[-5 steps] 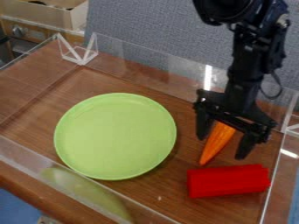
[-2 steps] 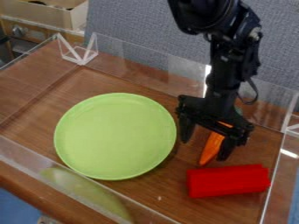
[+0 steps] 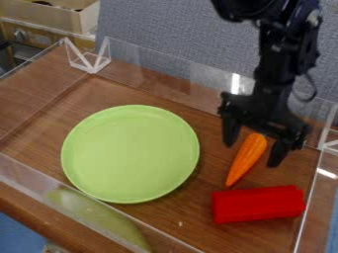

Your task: Put the carrot on the left side

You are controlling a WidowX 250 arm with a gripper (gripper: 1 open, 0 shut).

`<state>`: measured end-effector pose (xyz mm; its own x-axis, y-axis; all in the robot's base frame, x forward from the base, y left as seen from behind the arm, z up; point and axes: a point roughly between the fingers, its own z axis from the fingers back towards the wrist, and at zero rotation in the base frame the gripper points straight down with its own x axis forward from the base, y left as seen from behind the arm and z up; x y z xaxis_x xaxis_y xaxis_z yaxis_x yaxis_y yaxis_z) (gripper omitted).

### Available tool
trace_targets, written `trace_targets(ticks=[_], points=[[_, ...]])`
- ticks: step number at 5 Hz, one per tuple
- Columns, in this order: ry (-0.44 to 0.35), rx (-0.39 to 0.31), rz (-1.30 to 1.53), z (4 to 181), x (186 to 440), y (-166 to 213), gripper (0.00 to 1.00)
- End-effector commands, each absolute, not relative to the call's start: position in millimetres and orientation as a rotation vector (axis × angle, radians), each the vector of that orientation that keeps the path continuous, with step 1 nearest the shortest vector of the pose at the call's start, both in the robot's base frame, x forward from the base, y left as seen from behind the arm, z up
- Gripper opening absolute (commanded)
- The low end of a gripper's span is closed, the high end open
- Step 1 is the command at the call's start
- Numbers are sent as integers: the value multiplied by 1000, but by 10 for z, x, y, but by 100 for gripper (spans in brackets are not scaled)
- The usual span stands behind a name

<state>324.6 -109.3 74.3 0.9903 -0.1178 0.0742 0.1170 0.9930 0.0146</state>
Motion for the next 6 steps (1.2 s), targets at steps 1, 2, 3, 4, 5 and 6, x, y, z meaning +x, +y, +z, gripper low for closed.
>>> trace_targets(ticks=[1, 2, 3, 4, 5, 6], points=[[-126, -3, -95, 813, 3404, -1095, 100], [-122, -2, -71, 720, 3481, -1048, 100], [-120, 5, -32, 720, 3417, -1050, 100], [-118, 7, -22, 782, 3307, -1111, 100], [-131, 4, -41, 787, 3304, -1090, 100], [-134, 10, -26, 748, 3322, -1029, 100]])
